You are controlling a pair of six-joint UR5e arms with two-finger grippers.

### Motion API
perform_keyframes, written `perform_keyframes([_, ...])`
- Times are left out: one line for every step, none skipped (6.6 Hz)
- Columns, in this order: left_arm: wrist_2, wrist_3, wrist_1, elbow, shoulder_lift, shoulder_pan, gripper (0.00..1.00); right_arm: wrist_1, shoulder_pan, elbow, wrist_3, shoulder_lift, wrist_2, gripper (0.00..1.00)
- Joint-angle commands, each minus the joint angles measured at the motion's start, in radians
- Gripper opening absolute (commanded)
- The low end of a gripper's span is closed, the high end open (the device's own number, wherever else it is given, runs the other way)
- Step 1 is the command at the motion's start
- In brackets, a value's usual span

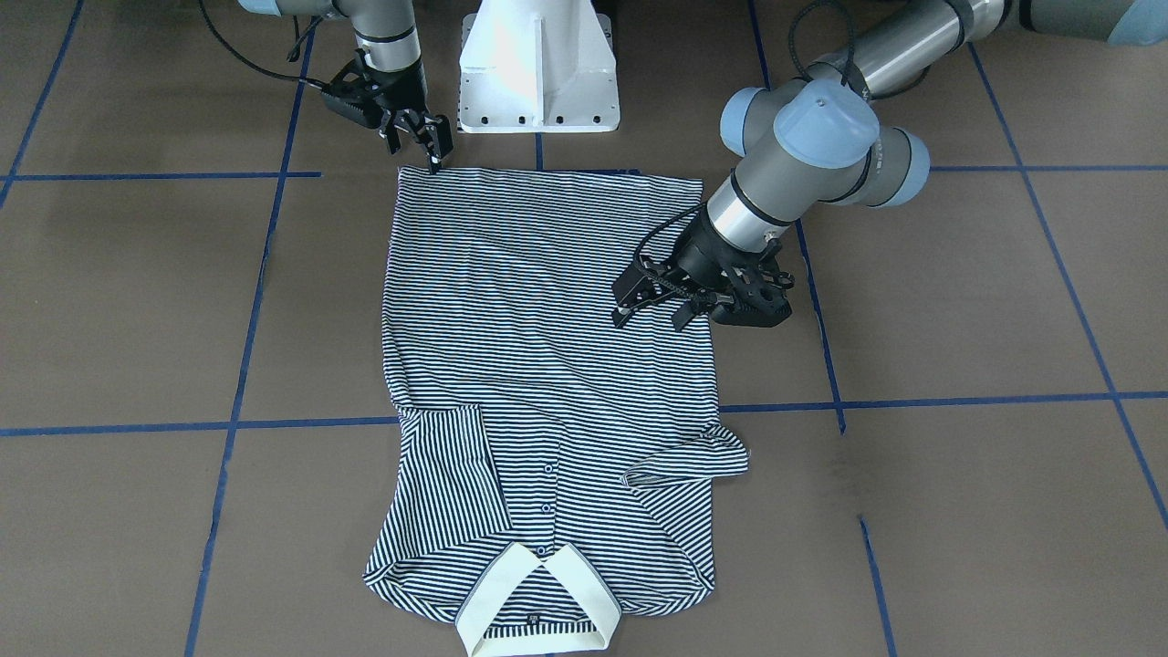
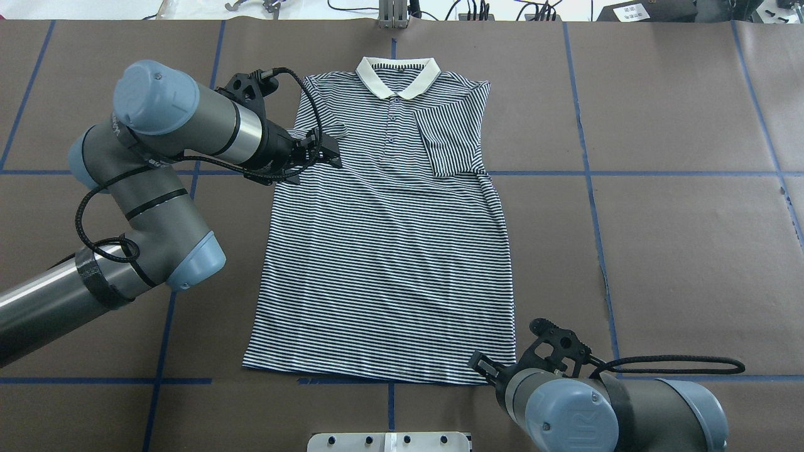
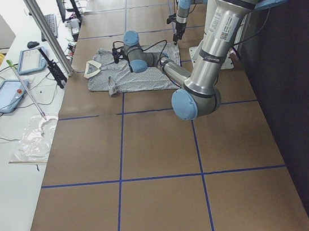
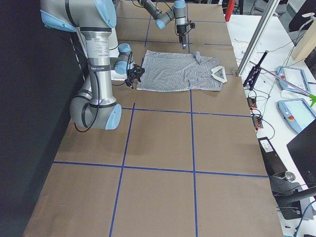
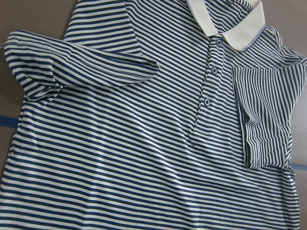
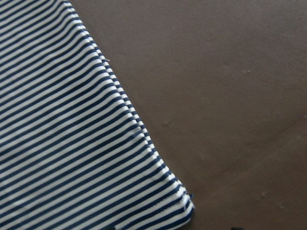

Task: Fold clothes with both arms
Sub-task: 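Release the sleeve with the left gripper while the right gripper moves to the hem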

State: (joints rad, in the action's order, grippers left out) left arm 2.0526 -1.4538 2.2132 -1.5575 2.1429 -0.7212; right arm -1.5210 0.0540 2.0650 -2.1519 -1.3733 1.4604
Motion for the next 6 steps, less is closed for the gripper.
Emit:
perform_keyframes([-0.02,0.0,-0.001,0.002,0.0,0.006,0.95,-0.001,-0.009,-0.011,-0.009,0.002,-0.002,0.56])
perform_keyframes([-0.025,0.0,-0.001,0.004,-0.001,0.011,0.95,-0.001,0.0,-0.014,-0.009,0.003,-0.002,0.51])
perform_keyframes([-0.025,-0.002,-0.001,0.004,-0.001,0.011,0.95,-0.001,0.006,-0.016,-0.009,0.0,-0.003,0.5])
perform_keyframes([-0.025,-0.002,-0.001,0.004,-0.001,0.012,0.95,-0.031,0.003,-0.014,-0.009,0.005,-0.014,0.27])
perform_keyframes([-0.025,-0.002,-0.001,0.004,-0.001,0.014,0.95,-0.069,0.016,-0.002,-0.009,0.01,-0.015,0.0])
perform_keyframes([-0.025,-0.003,-0.001,0.002,-0.001,0.016,0.96,-0.07,0.026,-0.002,-0.006,0.008,-0.014,0.0])
